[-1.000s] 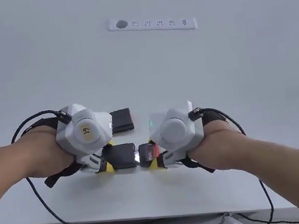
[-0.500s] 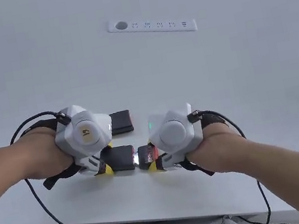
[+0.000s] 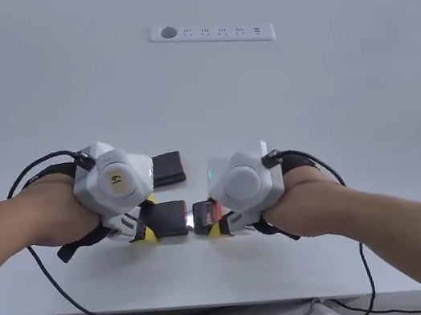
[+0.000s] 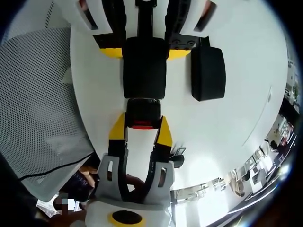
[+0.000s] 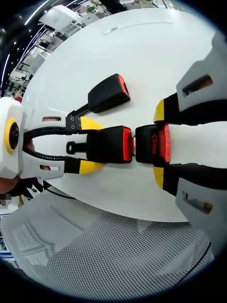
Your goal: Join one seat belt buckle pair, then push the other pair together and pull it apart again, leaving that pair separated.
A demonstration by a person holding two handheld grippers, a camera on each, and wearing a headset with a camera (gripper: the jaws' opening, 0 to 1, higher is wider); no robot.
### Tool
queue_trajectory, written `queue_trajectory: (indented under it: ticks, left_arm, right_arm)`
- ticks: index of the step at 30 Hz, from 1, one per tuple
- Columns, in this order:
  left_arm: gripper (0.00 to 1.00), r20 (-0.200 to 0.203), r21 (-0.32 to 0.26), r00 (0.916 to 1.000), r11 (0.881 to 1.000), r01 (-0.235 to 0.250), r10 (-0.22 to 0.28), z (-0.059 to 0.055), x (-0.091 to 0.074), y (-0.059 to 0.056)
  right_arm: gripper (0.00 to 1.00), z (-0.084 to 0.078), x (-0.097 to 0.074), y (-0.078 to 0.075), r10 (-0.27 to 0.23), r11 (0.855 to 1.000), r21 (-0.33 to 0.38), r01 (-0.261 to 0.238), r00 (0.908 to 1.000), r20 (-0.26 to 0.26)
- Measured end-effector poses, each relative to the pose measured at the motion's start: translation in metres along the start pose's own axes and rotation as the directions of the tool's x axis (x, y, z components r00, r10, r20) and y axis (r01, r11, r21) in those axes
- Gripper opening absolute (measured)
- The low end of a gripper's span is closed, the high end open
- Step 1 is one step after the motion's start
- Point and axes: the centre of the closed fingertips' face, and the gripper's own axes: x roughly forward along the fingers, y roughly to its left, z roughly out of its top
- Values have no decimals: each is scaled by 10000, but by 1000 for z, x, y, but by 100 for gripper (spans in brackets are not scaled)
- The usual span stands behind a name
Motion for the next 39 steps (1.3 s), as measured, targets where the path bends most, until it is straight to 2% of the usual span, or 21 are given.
queue_trajectory:
  ticks: [11,32,39]
  left_arm:
    - [30,88,-25,10000,10000,13,-13,0,-3,-2]
    - [32,-73,12,9999,9999,-120,120,-1,-3,-2]
    - [33,-87,-146,9999,9998,-108,107,-1,-2,-2]
  right_arm:
    - [28,0,0,0,-5,9999,125,4,10000,48]
    - [30,1,0,0,91,9995,284,-102,9992,394]
    - [31,1,1,0,35,9995,320,-53,9984,570]
